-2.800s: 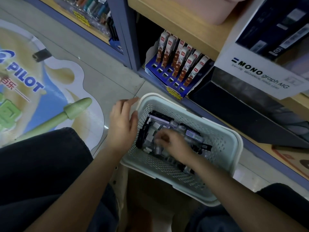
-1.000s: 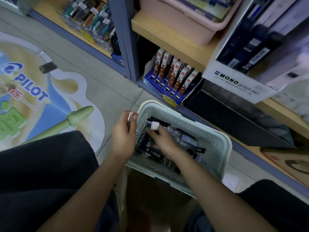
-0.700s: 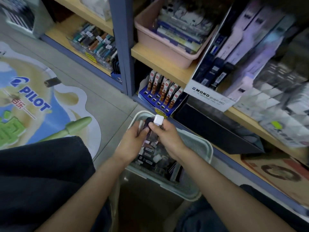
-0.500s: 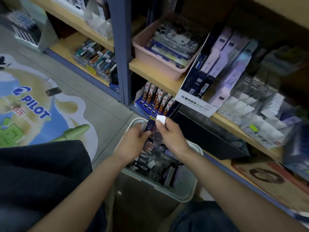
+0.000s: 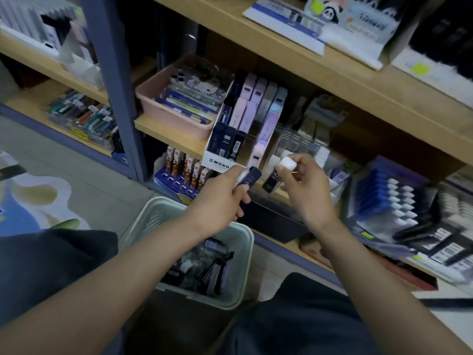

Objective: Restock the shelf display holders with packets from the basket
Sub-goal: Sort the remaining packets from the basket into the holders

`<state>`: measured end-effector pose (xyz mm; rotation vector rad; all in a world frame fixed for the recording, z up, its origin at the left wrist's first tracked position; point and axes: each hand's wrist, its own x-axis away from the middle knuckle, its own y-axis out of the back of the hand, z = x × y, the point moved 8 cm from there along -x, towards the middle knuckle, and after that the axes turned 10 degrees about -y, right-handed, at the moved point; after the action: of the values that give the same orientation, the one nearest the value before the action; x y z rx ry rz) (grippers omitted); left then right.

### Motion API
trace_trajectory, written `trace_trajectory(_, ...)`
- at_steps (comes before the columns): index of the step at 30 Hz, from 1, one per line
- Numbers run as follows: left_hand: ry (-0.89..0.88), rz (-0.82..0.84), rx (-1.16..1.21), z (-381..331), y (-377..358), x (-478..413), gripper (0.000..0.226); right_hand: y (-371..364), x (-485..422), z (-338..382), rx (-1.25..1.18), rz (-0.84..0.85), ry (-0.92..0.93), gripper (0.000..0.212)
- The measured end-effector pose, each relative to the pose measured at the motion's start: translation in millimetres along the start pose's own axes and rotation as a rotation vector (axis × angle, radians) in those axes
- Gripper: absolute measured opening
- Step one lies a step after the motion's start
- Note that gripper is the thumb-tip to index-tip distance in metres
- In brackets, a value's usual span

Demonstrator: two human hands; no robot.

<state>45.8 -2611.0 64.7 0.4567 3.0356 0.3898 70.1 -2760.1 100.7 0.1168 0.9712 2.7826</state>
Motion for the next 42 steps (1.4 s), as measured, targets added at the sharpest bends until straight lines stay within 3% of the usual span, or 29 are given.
trace_trajectory(4,-0.077,0.098,-0.067,-20.6,-24.1,-18.2,0.018,51.0,-14.4,-22.5,0.012,-0.214,-0.002,0.004)
trace_trajectory(8,-0.080,0.144,-0.070,-23.1,-42.4,-30.7,0.019,76.4,-24.2,-42.1,0.109,-0.308,0.005,0.005)
trace_trajectory(13,-0.051,0.176,-0.053,-15.3,-65.3,-45.2,0.022,84.0,-38.0,-63.3,0.135,-0.272,-0.062,0.010)
trace_trajectory(20,-0.062,0.179,0.006,-20.2,-78.2,-56.9,0.018,93.5,-58.3,-83.4,0.246,-0.357,-0.121,0.015)
trace_trajectory(28,-0.051,0.190,0.027,-17.0,-87.4,-69.8,0.016,100.8,-76.7,-89.7,0.269,-0.468,-0.060,0.021)
trace_trajectory(34,-0.047,0.190,0.045,-13.5,-89.2,-75.2,0.015,88.6,-93.4,-95.6,0.606,-0.380,-0.112,0.027)
trace_trajectory(42,-0.020,0.180,0.136,-16.0,-81.3,-73.9,0.013,88.1,-102.2,-99.3,0.613,-0.409,-0.161,0.025)
